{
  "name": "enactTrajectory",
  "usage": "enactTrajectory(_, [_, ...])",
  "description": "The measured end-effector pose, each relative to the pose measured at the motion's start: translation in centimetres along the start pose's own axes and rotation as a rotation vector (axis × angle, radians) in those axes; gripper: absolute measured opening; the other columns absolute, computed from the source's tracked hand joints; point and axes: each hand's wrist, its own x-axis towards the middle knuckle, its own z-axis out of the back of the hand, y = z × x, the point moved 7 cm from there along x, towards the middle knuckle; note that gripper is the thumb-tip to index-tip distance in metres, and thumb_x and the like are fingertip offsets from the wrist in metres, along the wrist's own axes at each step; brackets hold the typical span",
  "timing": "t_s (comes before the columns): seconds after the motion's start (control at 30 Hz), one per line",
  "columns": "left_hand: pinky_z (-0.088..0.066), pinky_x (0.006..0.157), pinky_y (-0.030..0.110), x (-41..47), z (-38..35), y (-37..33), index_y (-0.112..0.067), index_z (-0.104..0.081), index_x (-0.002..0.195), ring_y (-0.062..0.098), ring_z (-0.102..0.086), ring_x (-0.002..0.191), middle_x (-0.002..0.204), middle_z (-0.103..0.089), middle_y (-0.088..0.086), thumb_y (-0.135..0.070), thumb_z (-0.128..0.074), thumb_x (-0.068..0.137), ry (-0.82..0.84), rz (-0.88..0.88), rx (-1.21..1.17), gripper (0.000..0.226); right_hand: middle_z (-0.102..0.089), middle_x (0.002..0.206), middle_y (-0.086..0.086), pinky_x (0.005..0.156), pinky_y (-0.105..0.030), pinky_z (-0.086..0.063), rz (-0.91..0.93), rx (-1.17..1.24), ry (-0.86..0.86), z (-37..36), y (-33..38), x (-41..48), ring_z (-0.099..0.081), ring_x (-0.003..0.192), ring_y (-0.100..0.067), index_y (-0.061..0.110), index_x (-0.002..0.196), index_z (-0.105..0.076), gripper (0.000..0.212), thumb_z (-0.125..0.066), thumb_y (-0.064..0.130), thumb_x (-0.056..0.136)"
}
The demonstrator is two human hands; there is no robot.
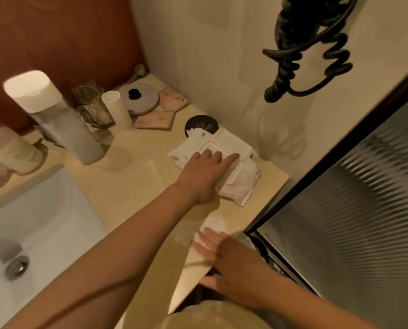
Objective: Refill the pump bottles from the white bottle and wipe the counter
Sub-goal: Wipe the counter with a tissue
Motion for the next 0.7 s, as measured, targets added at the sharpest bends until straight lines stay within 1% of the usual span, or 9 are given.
enactTrajectory(0.03, [-0.028,0.087,0.032,-0.2,0.5,0.6,-0.026,-0.002,0.151,0.024,-0.037,0.110,0.126,-0.040,0.004,-0.028,-0.066,0.079,-0.013,0.017,-0.019,0.096,0.023,0.149,0.014,0.108,-0.024,0.021,-0.045,-0.022,0.019,0.6,-1.1,-0.6,0.029,0.136,-0.002,0.034,0.148,0.011,0.068,-0.022,0.060,0.095])
enactTrajectory(0.1, [-0.029,0.088,0.033,-0.8,1.5,1.9,-0.028,-0.004,0.150,0.024,-0.037,0.109,0.125,-0.041,0.004,-0.032,-0.068,0.078,-0.038,0.056,-0.059,0.097,0.026,0.148,0.014,0.110,-0.022,0.018,-0.160,-0.110,-0.013,3.1,-4.1,-1.6,0.032,0.134,-0.001,0.034,0.145,0.020,0.069,-0.020,0.060,0.094])
enactTrajectory(0.2, [-0.031,0.089,0.036,-2.2,2.5,4.0,-0.030,-0.006,0.150,0.025,-0.037,0.108,0.124,-0.043,0.004,-0.035,-0.070,0.077,-0.075,0.126,-0.112,0.098,0.029,0.147,0.011,0.114,-0.025,0.013,-0.319,-0.147,-0.004,4.8,-9.2,-1.1,0.031,0.133,-0.003,0.033,0.140,0.026,0.070,-0.018,0.060,0.092])
enactTrajectory(0.27, [-0.032,0.091,0.036,-3.4,3.0,5.0,-0.030,-0.006,0.150,0.024,-0.036,0.108,0.125,-0.043,0.004,-0.034,-0.071,0.076,-0.082,0.157,-0.125,0.099,0.024,0.152,0.005,0.114,-0.026,0.010,-0.370,-0.143,-0.007,5.9,-11.8,0.2,0.026,0.137,-0.006,0.029,0.142,0.024,0.072,-0.017,0.060,0.092])
enactTrajectory(0.33, [-0.031,0.092,0.036,-4.6,3.4,5.8,-0.031,-0.007,0.150,0.023,-0.035,0.109,0.127,-0.043,0.003,-0.033,-0.073,0.075,-0.072,0.179,-0.138,0.100,0.021,0.155,0.001,0.115,-0.028,0.008,-0.401,-0.140,-0.054,7.1,-13.7,2.0,0.022,0.141,-0.011,0.025,0.146,0.020,0.073,-0.018,0.060,0.094])
enactTrajectory(0.4, [-0.031,0.092,0.036,-5.7,3.8,6.5,-0.030,-0.009,0.149,0.021,-0.035,0.109,0.129,-0.044,0.001,-0.033,-0.075,0.073,-0.066,0.202,-0.145,0.101,0.022,0.155,-0.002,0.116,-0.031,0.008,-0.444,-0.149,-0.077,8.0,-15.0,4.2,0.021,0.142,-0.014,0.022,0.147,0.020,0.074,-0.014,0.061,0.093])
enactTrajectory(0.53, [-0.031,0.090,0.037,-7.4,4.7,8.3,-0.029,-0.017,0.148,0.021,-0.036,0.107,0.128,-0.048,0.000,-0.029,-0.078,0.069,-0.090,0.255,-0.135,0.100,0.025,0.154,-0.002,0.116,-0.035,0.009,-0.507,-0.145,-0.100,8.5,-14.3,8.2,0.024,0.141,-0.017,0.021,0.146,0.021,0.077,-0.011,0.065,0.092])
enactTrajectory(0.6, [-0.032,0.089,0.039,-7.8,5.4,9.1,-0.028,-0.021,0.147,0.022,-0.036,0.106,0.127,-0.049,0.002,-0.027,-0.079,0.068,-0.122,0.276,-0.133,0.098,0.025,0.154,-0.002,0.117,-0.036,0.009,-0.481,-0.143,-0.082,8.1,-12.5,9.7,0.025,0.141,-0.017,0.019,0.147,0.020,0.078,-0.012,0.064,0.092])
enactTrajectory(0.7, [-0.033,0.089,0.042,-7.5,6.2,9.6,-0.027,-0.024,0.146,0.026,-0.037,0.105,0.126,-0.050,0.005,-0.025,-0.078,0.068,-0.148,0.291,-0.137,0.095,0.020,0.156,-0.005,0.117,-0.037,0.008,-0.395,-0.162,-0.031,6.9,-9.2,10.5,0.025,0.141,-0.018,0.013,0.149,0.010,0.084,-0.010,0.068,0.090])
